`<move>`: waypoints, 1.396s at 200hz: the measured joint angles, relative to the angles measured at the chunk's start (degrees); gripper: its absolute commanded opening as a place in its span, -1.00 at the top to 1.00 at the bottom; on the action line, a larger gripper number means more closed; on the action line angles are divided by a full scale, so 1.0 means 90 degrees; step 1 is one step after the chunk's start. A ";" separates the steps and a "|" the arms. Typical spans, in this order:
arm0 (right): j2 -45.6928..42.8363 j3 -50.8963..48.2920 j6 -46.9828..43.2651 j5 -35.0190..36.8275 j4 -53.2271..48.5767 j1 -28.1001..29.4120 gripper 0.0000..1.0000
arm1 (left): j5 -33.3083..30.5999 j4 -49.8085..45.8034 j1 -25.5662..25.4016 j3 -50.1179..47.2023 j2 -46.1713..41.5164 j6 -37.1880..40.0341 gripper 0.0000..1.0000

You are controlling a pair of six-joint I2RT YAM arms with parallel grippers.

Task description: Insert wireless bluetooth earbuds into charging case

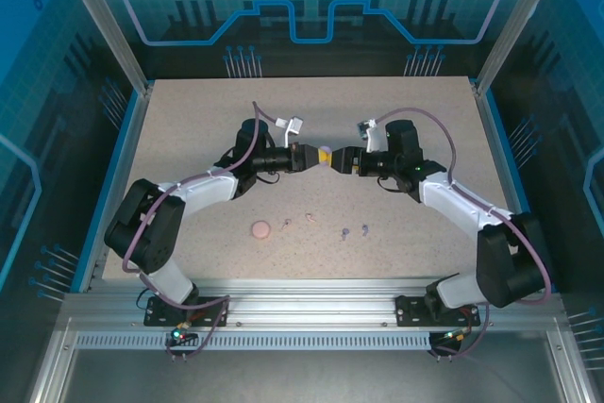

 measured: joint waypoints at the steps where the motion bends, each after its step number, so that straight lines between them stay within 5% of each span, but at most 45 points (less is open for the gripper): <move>1: 0.0005 0.0000 0.0000 0.0000 0.0000 -0.0002 -0.45 | 0.0000 0.0002 0.0000 0.0000 0.0000 0.0000 1.00; 98: 0.0194 -0.0398 0.0051 0.0097 0.0170 -0.0435 -0.40 | 0.0019 0.0005 -0.0078 0.0000 -0.0114 -0.0002 1.00; 154: -0.0629 -0.0449 0.0051 0.0002 -0.0109 -0.0476 -0.40 | 0.0032 0.0005 -0.0078 0.0000 -0.0121 -0.0002 1.00; 279: -0.0153 0.0308 0.0049 -0.0015 -0.0471 -0.0114 -0.07 | 0.0032 0.0005 -0.0078 0.0000 -0.0121 -0.0002 1.00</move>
